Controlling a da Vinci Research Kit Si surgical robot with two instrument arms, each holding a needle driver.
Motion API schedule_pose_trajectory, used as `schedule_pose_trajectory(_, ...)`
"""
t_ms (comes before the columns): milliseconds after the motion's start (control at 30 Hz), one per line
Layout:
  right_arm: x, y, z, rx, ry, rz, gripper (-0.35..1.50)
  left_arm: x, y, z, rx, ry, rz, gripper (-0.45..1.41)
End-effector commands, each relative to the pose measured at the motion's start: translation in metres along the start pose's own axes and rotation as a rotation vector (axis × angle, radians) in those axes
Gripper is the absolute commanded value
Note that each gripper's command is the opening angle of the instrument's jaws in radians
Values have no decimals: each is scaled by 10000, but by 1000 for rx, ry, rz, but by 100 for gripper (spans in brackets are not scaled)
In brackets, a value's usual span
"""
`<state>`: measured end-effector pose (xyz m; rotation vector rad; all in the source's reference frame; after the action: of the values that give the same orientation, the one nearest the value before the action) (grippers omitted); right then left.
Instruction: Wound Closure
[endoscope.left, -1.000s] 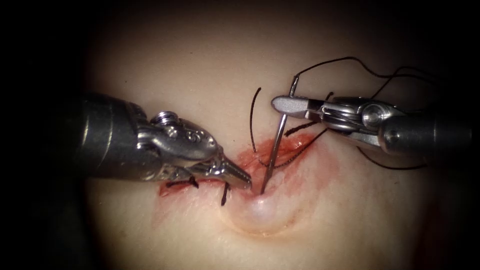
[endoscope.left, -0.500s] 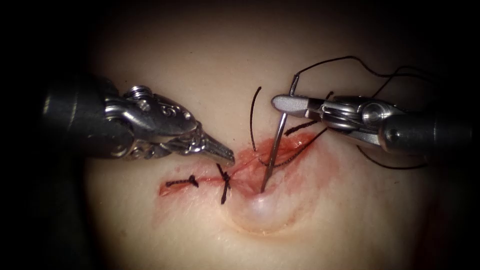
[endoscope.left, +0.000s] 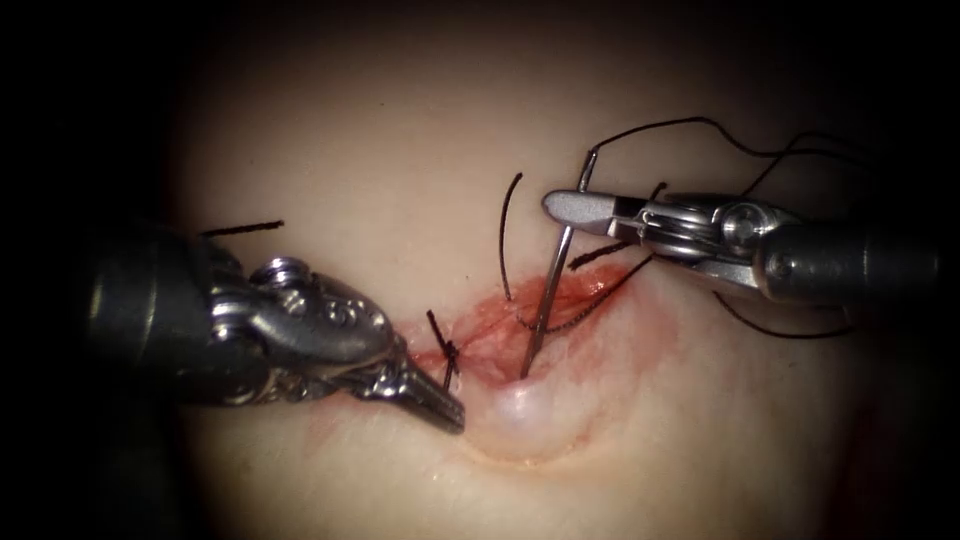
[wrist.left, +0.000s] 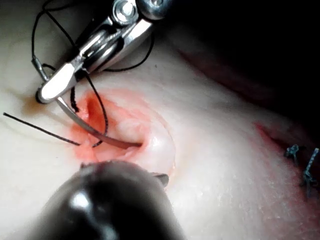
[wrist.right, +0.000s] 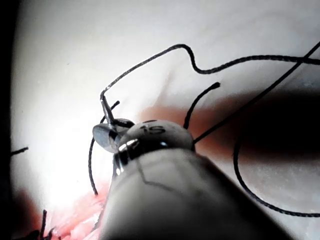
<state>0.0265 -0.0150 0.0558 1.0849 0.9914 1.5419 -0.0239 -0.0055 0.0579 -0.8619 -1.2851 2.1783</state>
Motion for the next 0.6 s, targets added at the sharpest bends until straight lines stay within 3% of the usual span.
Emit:
schedule_pose_trajectory(33,0,-2,10,2,0,8,-35,-1,-2,10,-9,-10,-1,-45)
schedule_pose_trajectory(267,-2,-7,10,3,-6,46,-35,-14,-4,38,-32,-76,-18,-45)
schedule_pose_trajectory(600,-7,-12,11,11,-41,92,-35,-11,-41,54,31,-37,-15,-45)
